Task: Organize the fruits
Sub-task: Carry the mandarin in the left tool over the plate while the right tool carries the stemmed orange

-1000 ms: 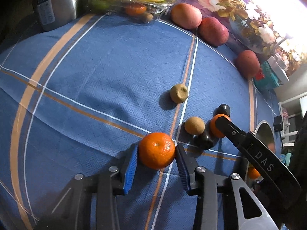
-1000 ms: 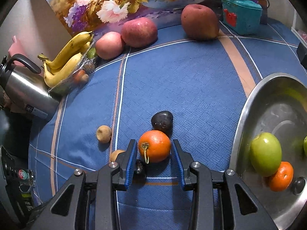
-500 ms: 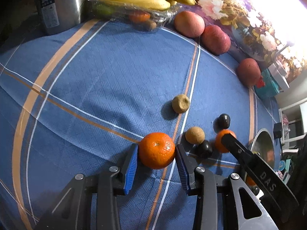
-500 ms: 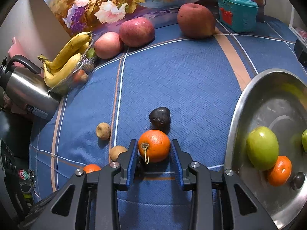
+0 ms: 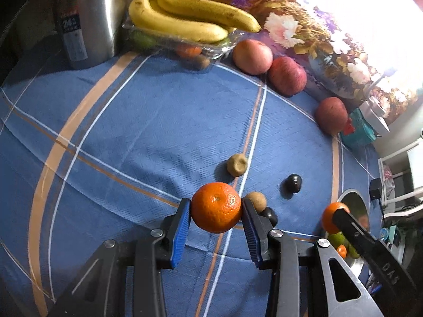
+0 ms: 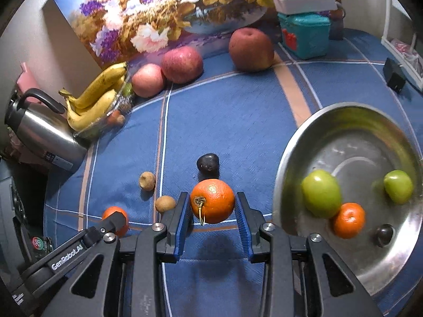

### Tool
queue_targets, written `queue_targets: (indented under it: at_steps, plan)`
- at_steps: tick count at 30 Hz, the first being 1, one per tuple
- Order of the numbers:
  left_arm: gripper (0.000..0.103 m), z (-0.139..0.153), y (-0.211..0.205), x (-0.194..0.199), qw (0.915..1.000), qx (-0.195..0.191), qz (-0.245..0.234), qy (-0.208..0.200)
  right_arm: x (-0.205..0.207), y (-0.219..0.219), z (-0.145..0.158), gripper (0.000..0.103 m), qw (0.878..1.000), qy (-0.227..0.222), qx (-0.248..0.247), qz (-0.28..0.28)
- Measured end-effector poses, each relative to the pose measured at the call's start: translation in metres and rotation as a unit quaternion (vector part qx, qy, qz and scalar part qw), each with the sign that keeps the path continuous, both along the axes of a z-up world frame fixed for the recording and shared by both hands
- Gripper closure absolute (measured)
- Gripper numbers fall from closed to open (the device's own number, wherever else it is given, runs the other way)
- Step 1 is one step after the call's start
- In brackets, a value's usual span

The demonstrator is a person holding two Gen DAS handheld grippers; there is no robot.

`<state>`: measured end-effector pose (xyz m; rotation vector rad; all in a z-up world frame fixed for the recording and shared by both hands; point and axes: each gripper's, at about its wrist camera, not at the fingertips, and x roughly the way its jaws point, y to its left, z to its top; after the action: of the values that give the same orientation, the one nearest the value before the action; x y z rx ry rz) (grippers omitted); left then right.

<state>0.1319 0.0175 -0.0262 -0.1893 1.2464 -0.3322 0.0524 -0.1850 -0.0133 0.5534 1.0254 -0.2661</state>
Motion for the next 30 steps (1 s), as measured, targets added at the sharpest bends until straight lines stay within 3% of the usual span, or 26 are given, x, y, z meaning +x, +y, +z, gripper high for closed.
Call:
queue_targets:
  at_steps: [6, 16, 23, 30]
  plan:
    - [0.062, 0.009, -0.025, 0.006, 0.9996, 0.012, -0.022, -0.015, -0.006, -0.013, 0.021, 0.067, 1.000, -0.011, -0.021, -0.016]
    - [0.062, 0.023, -0.098, -0.009, 0.9942, 0.033, -0.095, -0.039, -0.022, -0.059, 0.022, 0.067, 0.996, 0.014, -0.042, -0.076]
    - [0.062, 0.027, -0.150, -0.037, 0.9832, 0.052, -0.163, -0.063, -0.046, -0.101, 0.022, 0.067, 0.990, 0.024, -0.033, -0.133]
    - [0.062, 0.027, -0.177, -0.064, 0.9732, 0.059, -0.210, -0.072, -0.069, -0.131, 0.030, 0.067, 0.984, 0.018, -0.037, -0.173]
